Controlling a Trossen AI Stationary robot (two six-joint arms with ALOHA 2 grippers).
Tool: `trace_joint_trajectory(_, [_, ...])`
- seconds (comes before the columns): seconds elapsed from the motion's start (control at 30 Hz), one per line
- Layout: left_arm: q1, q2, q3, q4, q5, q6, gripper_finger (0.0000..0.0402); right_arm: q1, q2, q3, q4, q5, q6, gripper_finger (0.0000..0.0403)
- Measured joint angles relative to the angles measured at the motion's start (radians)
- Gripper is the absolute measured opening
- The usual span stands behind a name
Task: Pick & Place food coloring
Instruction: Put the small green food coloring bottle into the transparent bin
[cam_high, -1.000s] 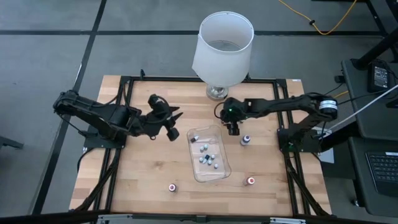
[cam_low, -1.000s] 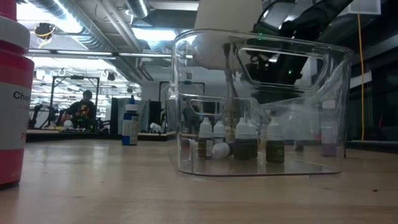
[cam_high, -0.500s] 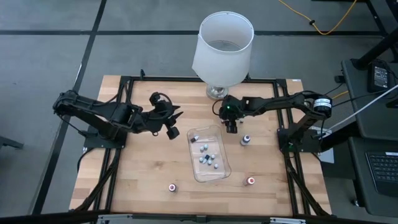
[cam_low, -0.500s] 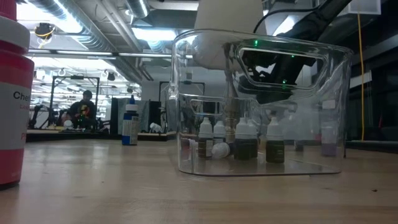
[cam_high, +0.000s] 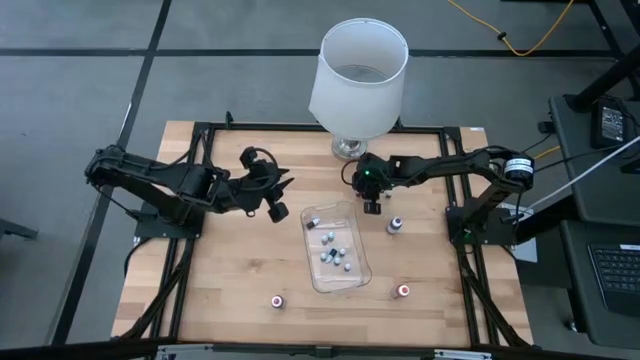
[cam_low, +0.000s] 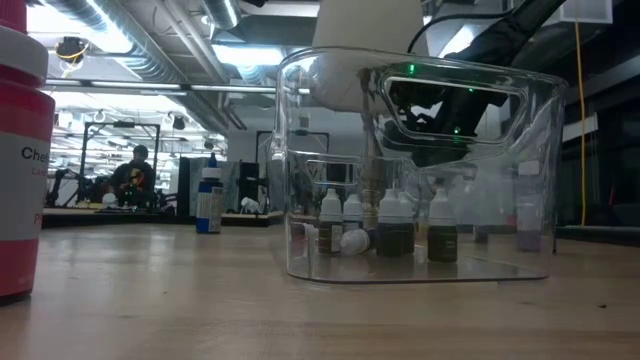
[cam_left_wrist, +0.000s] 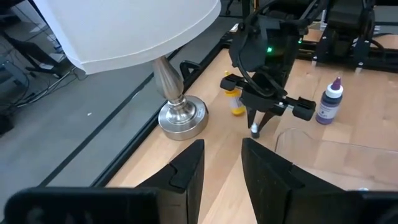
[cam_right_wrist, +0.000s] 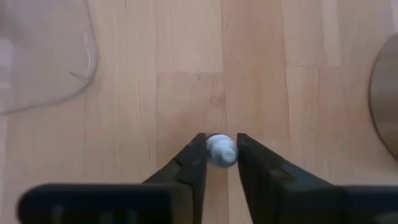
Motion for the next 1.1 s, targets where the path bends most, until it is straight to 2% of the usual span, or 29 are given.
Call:
trace_joint_trajectory(0.13, [0.0,0.0,0.0,0.0,-0.001,0.0,0.0104,0.0,-0.001,0.001,-0.005,-0.003,0.023,0.0056])
trace_joint_trajectory(0.3, [0.0,0.0,0.0,0.0,-0.001,0.006,0.0101,0.012,-0.025,0.043,-0.107,-0.015,0.031,0.0056])
trace_joint_trajectory(0.43, [0.0,0.0,0.0,0.001,-0.013,0.033,0.01,0.034,-0.092,0.133,-0.236,-0.014,0.027,0.007])
trace_joint_trajectory(0.57, [0.001,0.0,0.0,-0.003,-0.09,0.029,0.01,0.065,-0.175,0.232,-0.391,-0.009,0.025,0.0059])
trace_joint_trajectory(0.7, [0.02,-0.006,0.0,-0.02,-0.147,0.028,0.01,0.123,-0.256,0.332,-0.484,-0.025,0.024,0.0053])
trace_joint_trajectory(0.8, [0.042,-0.022,0.0,-0.034,-0.163,0.026,0.01,0.182,-0.294,0.412,-0.507,-0.03,0.025,0.0063])
trace_joint_trajectory(0.9, [0.064,-0.043,0.001,-0.039,-0.167,0.026,0.01,0.247,-0.292,0.487,-0.548,-0.03,0.028,0.0069])
trace_joint_trajectory(1.1, [0.087,-0.095,0.0,-0.052,-0.161,0.033,0.01,0.353,-0.202,0.569,-0.546,-0.018,0.075,0.0059])
